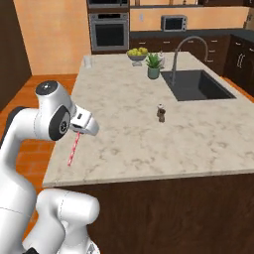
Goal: Take a straw from the drawer in front and place it inside the glass cup on the dining counter.
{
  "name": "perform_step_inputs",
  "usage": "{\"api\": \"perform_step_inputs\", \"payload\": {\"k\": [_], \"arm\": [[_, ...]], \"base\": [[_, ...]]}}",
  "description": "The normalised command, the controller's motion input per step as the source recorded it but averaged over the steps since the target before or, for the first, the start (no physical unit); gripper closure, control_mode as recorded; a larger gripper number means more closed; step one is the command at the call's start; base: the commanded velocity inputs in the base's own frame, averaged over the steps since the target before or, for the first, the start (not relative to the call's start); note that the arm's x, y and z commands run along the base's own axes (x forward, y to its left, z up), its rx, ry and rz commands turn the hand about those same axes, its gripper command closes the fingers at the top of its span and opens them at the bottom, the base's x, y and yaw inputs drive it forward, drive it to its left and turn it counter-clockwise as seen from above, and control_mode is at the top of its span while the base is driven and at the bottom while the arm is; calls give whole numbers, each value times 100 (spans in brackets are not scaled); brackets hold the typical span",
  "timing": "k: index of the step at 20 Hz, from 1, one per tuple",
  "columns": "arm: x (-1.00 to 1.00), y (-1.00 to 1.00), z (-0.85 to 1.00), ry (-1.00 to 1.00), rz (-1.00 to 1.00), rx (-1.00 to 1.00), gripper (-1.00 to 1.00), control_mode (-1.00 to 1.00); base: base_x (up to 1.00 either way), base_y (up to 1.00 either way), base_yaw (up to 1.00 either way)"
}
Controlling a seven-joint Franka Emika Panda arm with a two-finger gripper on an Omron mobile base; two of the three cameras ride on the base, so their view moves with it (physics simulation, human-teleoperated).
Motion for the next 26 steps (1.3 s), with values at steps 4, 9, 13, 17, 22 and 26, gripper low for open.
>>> {"api": "perform_step_inputs", "payload": {"k": [4, 9, 13, 17, 22, 26], "arm": [[0, 0, 0, 0, 0, 0, 100, 100], [0, 0, 0, 0, 0, 0, 100, 100], [0, 0, 0, 0, 0, 0, 100, 100], [0, 0, 0, 0, 0, 0, 100, 100], [0, 0, 0, 0, 0, 0, 100, 100], [0, 0, 0, 0, 0, 0, 100, 100]], "base": [[0, 100, -15], [10, 100, -24], [33, 100, -33], [43, 100, -37], [45, 100, -37], [44, 100, -35]]}}
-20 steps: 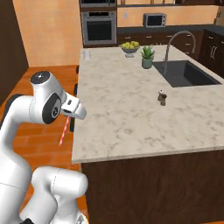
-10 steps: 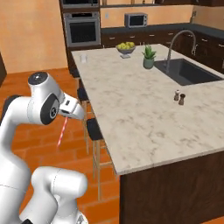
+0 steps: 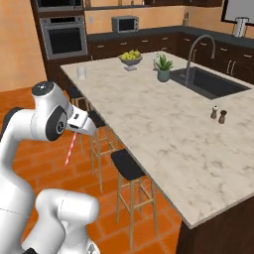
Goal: Take a straw from the drawer in front and place it inside the glass cup on the dining counter.
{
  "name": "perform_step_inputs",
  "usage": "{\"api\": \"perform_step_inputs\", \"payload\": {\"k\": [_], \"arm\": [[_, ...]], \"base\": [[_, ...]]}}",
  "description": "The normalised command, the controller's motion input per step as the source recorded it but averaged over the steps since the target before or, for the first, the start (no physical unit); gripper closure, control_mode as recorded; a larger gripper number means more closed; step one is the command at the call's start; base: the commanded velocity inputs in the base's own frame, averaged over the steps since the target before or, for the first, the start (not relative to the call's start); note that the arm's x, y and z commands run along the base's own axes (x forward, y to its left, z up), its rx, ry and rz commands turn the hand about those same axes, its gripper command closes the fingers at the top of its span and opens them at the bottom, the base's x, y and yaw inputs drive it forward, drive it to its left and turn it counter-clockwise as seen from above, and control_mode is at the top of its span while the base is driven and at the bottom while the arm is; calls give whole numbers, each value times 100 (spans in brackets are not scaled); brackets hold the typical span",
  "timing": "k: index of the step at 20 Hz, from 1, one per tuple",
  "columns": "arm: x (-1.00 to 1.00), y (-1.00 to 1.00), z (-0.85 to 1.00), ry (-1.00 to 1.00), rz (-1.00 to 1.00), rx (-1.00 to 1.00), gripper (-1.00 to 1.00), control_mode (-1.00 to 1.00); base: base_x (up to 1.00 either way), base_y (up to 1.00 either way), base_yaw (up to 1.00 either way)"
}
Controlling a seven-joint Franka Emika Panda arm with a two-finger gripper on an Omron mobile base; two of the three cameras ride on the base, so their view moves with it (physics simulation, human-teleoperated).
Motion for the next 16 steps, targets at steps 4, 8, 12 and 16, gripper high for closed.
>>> {"api": "perform_step_inputs", "payload": {"k": [4, 8, 12, 16], "arm": [[0, 0, 0, 0, 0, 0, 100, 100], [0, 0, 0, 0, 0, 0, 100, 100], [0, 0, 0, 0, 0, 0, 100, 100], [0, 0, 0, 0, 0, 0, 100, 100]], "base": [[40, 100, -34], [34, 100, -32], [34, 100, -32], [38, 100, -32]]}}
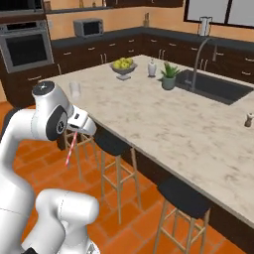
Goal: Take a straw from the drawer in front and place it inside the glass cup on the dining counter.
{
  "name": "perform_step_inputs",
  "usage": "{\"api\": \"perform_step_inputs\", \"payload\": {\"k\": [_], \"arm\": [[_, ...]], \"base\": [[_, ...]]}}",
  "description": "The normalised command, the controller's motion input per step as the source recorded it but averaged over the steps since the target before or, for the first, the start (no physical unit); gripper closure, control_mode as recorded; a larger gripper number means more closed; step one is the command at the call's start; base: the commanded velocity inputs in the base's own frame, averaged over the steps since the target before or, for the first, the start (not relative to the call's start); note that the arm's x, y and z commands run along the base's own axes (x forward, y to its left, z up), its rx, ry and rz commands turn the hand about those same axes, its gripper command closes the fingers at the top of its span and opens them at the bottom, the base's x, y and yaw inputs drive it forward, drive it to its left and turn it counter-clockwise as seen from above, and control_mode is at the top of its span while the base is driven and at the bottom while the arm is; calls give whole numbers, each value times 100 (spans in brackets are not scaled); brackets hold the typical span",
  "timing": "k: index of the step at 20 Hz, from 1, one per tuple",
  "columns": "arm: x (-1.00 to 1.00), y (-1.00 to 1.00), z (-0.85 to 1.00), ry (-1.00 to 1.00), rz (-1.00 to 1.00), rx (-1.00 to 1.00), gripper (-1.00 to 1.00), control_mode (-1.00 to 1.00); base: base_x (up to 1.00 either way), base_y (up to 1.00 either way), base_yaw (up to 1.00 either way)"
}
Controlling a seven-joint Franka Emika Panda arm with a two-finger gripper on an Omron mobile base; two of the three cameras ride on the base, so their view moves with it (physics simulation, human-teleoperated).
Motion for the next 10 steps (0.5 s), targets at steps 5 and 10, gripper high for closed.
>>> {"api": "perform_step_inputs", "payload": {"k": [5, 10], "arm": [[0, 0, 0, 0, 0, 0, 100, 100], [0, 0, 0, 0, 0, 0, 100, 100]], "base": [[38, 100, -32], [41, 100, -33]]}}
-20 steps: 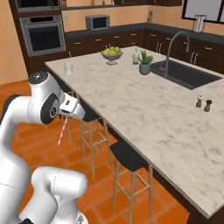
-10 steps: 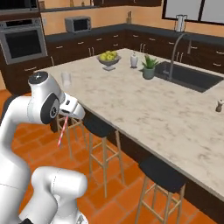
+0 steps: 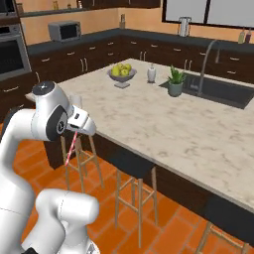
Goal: Take a straw from the drawer in front and place it inside the glass cup on the dining counter.
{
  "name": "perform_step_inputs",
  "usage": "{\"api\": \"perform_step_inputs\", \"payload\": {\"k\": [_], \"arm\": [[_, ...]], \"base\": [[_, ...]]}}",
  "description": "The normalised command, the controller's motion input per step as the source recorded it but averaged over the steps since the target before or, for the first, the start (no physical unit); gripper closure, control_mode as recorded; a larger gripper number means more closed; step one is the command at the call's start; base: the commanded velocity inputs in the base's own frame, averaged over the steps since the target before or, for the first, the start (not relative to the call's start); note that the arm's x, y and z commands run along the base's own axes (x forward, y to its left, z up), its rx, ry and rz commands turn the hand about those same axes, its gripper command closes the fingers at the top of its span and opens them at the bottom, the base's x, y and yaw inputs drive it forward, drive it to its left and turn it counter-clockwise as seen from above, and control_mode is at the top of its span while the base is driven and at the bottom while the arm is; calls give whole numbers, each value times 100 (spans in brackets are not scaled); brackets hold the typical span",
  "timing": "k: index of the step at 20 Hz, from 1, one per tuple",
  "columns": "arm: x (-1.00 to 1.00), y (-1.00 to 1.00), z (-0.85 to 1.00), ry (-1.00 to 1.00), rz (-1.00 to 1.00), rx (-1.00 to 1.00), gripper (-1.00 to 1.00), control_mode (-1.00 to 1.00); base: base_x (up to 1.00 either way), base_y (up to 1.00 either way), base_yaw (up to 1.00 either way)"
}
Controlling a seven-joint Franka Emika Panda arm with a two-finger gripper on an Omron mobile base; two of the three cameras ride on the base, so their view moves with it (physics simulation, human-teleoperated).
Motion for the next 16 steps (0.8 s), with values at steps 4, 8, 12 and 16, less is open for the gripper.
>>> {"api": "perform_step_inputs", "payload": {"k": [4, 8, 12, 16], "arm": [[0, 0, 0, 0, 0, 0, 100, 100], [0, 0, 0, 0, 0, 0, 100, 100], [0, 0, 0, 0, 0, 0, 100, 100], [0, 0, 0, 0, 0, 0, 100, 100]], "base": [[47, 100, -33], [39, 100, -33], [34, 100, -34], [43, 92, -35]]}}
